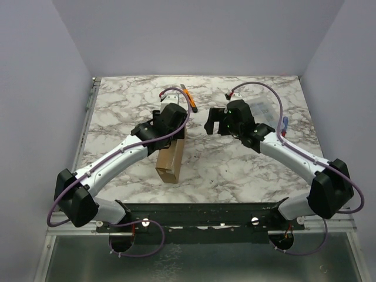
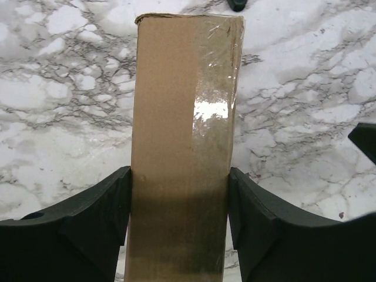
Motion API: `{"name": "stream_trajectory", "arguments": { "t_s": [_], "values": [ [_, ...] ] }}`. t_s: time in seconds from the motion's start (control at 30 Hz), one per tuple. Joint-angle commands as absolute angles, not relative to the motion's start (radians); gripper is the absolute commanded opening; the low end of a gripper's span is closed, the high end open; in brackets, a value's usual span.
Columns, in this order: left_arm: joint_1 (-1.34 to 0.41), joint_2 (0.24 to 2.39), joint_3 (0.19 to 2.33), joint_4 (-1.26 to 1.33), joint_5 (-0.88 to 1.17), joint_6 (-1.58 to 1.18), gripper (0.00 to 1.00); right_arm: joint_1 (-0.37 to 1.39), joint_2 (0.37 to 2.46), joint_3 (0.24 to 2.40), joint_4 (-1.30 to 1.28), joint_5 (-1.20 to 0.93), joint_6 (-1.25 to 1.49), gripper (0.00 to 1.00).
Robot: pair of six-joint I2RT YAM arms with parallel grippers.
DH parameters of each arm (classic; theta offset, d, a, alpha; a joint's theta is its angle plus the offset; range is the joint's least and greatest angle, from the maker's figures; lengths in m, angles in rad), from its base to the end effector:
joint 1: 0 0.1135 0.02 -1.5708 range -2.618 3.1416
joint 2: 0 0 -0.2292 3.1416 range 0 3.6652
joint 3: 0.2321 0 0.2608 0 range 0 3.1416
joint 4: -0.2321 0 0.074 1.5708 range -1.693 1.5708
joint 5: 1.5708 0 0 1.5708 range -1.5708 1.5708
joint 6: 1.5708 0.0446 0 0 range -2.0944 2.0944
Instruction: Unpack the express box
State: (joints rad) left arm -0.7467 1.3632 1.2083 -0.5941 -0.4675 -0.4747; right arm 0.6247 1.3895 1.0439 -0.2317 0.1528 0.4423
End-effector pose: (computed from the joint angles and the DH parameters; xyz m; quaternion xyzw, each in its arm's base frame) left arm 0.2457 -0.2000 0.2804 0.0293 0.8961 -0.0489 0.4401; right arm 0.2771 0.1914 0.2450 -0.0436 0.8762 0.1839 0.4433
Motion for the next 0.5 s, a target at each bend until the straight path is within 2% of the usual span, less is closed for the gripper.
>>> {"name": "stream_trajectory", "arguments": {
  "t_s": [0.0,0.07,0.27,0.47],
  "values": [
    [-0.747,1.345,1.228,-0.633,-0.579,-0.510,0.61,0.570,1.515,1.127,-0.117,0.060,0.406,1.00],
    [-0.748,1.357,1.232,-0.632,-0.579,-0.523,0.65,0.546,1.602,1.192,-0.107,0.039,0.386,1.00],
    [-0.746,1.388,1.228,-0.631,-0.573,-0.536,0.96,0.485,1.861,1.419,-0.083,-0.063,0.341,0.99],
    [-0.740,1.351,1.258,-0.626,-0.552,-0.494,0.99,0.471,2.103,1.677,-0.147,-0.057,0.242,0.98]
  ]
}}
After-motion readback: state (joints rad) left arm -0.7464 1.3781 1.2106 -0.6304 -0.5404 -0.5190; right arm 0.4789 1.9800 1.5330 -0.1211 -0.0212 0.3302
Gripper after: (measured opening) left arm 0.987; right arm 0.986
